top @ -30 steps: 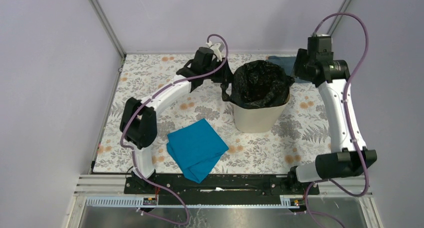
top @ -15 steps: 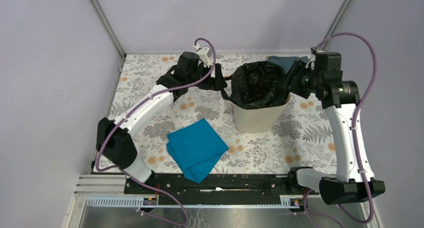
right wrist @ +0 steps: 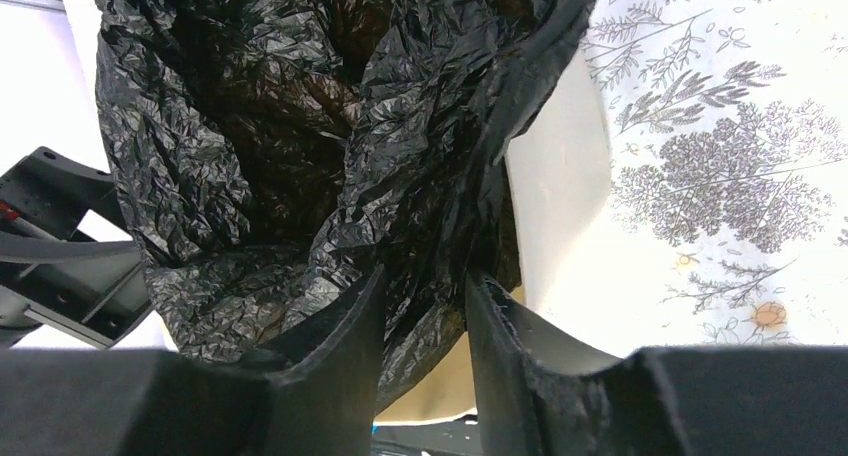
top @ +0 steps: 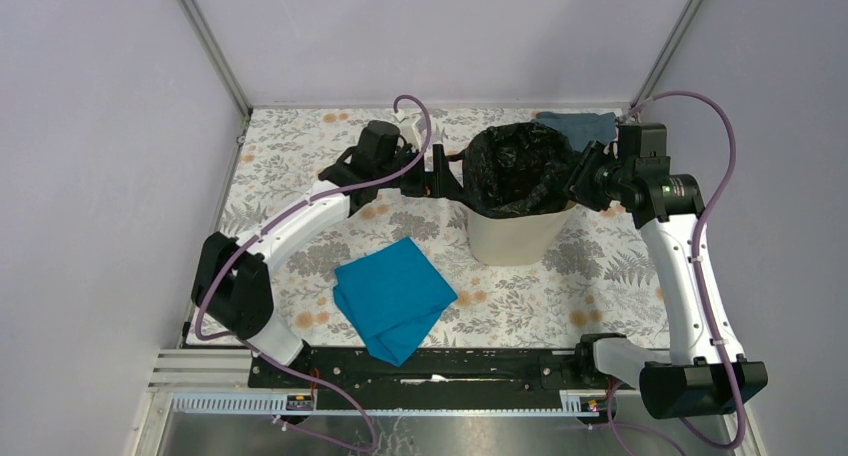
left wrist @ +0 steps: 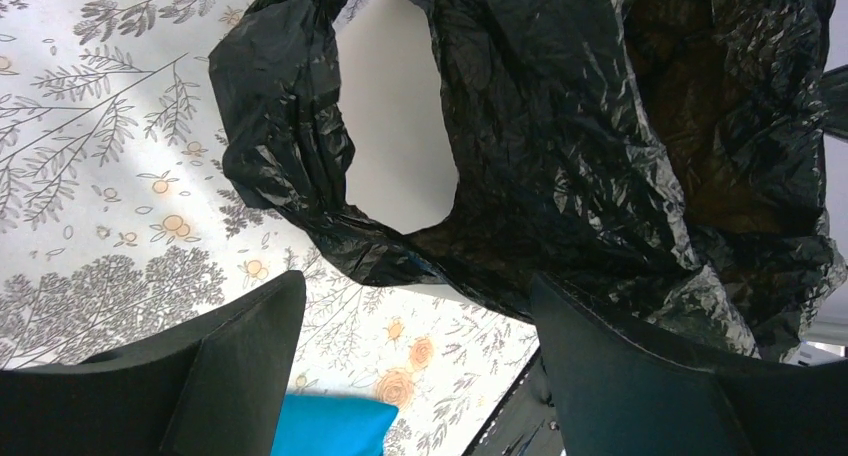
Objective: Put the trash bags into the trash bin
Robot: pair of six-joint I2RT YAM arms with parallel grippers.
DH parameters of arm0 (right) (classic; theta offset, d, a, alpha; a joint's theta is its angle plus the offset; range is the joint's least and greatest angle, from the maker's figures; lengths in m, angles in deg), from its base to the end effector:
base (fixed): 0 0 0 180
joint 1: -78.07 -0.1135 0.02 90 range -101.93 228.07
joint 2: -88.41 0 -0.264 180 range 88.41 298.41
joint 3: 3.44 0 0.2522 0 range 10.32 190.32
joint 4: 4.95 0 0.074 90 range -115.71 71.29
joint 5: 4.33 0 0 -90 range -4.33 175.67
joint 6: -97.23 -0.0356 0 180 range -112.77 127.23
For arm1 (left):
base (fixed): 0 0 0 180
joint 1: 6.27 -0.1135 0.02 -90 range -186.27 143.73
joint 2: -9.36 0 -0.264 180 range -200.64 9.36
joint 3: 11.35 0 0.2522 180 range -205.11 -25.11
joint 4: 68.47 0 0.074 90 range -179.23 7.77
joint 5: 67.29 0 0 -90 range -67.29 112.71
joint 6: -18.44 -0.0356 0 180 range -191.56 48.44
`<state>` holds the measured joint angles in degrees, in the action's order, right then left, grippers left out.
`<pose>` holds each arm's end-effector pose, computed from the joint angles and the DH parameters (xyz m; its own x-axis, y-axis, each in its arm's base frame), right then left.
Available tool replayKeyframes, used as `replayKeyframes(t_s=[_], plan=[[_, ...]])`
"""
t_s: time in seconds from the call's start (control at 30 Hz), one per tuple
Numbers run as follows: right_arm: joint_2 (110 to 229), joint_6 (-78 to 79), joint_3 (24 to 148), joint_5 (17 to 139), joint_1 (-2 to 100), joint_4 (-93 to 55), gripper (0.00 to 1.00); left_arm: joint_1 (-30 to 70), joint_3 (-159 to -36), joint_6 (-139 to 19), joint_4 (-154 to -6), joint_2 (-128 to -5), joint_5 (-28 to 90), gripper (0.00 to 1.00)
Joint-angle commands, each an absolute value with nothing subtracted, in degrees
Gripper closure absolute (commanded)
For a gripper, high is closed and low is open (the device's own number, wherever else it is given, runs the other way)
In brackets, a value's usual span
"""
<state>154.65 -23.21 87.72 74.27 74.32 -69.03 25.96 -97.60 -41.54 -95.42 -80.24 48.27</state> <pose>0.2258 0.0219 0.3926 -0.6532 0.4549 -0.6053 0.1321 0.8556 0.5005 0.2976 -0.2058 0.3092 -0.7679 -0.0494 -0.6387 0.4759 0.6234 -0.6204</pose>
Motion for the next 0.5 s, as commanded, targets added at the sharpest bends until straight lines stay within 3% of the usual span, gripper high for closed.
replayKeyframes(t_s=[0.0, 0.17, 0.47], plan=[[152.2, -23.7, 86.2, 77.4, 74.4, -65.1, 0.63, 25.7, -96.8, -38.3, -88.5, -80.8, 51.5, 0.14], [150.0, -23.3, 87.5, 77.4, 74.4, -64.4, 0.98, 25.7, -95.0, -37.3, -86.8, -80.2, 49.8, 0.16], [141.7, -22.4, 88.2, 80.4, 74.4, -74.5, 1.00, 25.8, -93.8, -36.3, -84.9, -82.2, 49.9, 0.16]])
